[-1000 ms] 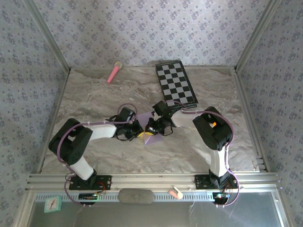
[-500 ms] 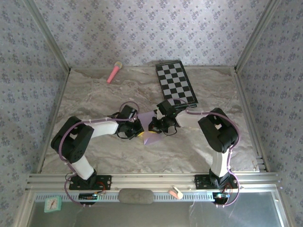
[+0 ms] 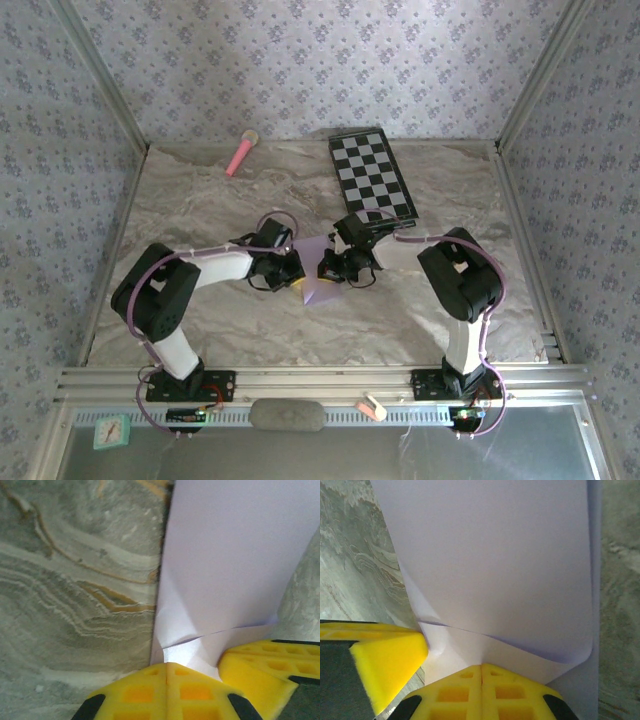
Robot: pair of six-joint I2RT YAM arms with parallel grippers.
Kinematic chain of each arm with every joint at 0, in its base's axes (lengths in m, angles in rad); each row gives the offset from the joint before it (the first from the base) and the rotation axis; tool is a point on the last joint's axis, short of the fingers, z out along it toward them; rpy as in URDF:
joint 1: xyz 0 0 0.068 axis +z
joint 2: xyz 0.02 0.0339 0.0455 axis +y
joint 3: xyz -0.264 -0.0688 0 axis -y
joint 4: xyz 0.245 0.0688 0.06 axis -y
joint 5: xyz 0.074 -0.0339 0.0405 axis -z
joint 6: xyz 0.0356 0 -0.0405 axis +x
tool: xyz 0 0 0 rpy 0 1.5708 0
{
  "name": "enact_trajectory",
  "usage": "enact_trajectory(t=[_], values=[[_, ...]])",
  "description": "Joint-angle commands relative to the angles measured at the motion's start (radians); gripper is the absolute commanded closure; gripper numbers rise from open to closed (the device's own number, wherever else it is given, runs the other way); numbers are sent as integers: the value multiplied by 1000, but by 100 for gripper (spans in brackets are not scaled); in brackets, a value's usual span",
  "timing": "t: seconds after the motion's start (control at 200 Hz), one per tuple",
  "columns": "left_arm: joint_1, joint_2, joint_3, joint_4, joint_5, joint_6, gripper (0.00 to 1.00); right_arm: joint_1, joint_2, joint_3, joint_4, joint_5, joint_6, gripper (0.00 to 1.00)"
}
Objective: Fold a paper plane with a square sheet of paper (pick it up from the middle)
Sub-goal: Fold the triangle a second time at the center of the table.
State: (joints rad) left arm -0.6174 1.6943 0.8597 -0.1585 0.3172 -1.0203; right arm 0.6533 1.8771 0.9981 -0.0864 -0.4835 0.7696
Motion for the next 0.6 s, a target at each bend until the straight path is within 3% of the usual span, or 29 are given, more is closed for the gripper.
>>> enact_trajectory(t=[0.0, 0.345, 0.595], values=[[2, -9, 59, -22, -1, 54, 100, 16, 46, -60, -45, 112, 46, 95], [-31, -141, -78, 137, 33, -75, 92, 18, 27, -147, 38, 218, 161, 96], [-80, -145, -127, 131, 60, -90, 90, 19, 26, -183, 68, 219, 209, 96]])
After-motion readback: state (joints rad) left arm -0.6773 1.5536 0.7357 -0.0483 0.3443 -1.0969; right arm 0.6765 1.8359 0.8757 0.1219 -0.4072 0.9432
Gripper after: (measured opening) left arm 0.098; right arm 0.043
